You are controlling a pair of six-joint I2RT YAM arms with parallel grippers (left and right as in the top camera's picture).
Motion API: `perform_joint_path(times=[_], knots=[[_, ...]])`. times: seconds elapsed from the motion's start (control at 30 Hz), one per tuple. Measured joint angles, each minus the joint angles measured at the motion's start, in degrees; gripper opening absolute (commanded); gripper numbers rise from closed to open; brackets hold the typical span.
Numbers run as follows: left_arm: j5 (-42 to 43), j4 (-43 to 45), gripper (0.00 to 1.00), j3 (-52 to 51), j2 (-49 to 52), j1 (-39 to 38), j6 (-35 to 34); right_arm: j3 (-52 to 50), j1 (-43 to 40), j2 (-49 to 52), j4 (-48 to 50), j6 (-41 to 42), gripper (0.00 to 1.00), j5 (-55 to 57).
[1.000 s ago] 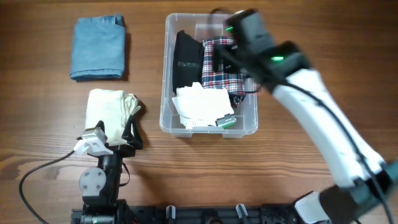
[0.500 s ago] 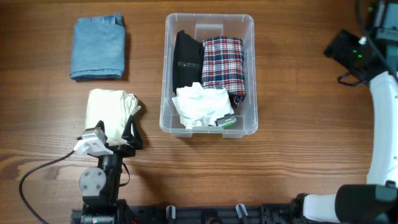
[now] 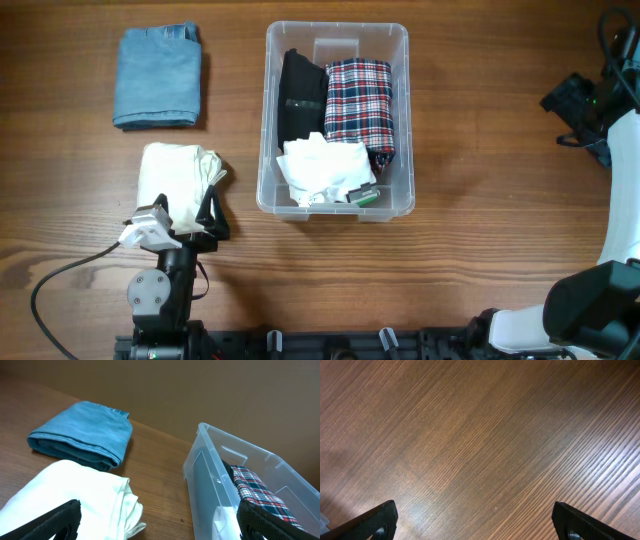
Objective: Pack container
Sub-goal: 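Release and withdraw the right gripper to the right side, then reach the left gripper to the folded cream cloth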
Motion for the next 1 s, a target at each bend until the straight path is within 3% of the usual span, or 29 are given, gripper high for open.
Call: perform_joint_path(times=[0.43,0.57,0.73,0.83,1.0], knots=[[0.2,0.3,1.0,0.0,0.0,0.0,0.0,0.0,0.0,0.0,1.9,0.0,1.0,0.0],[5.7,5.2,1.0,0.0,0.0,0.0,0.0,0.0,0.0,0.0,1.9,0.0,1.0,0.0],[11.2,5.1,1.0,2.7,0.1,0.0,0.0,0.0,0.0,0.0,1.9,0.0,1.0,0.0],[10.3,-0.4,1.0,9.6,2.4,0.0,1.0,0.0,0.0,0.0,1.9,0.0,1.0,0.0],[4.0,-18.3,1.0,28.9,15.3,0.0,6.4,0.0,0.0,0.0,1.9,0.0,1.0,0.0]])
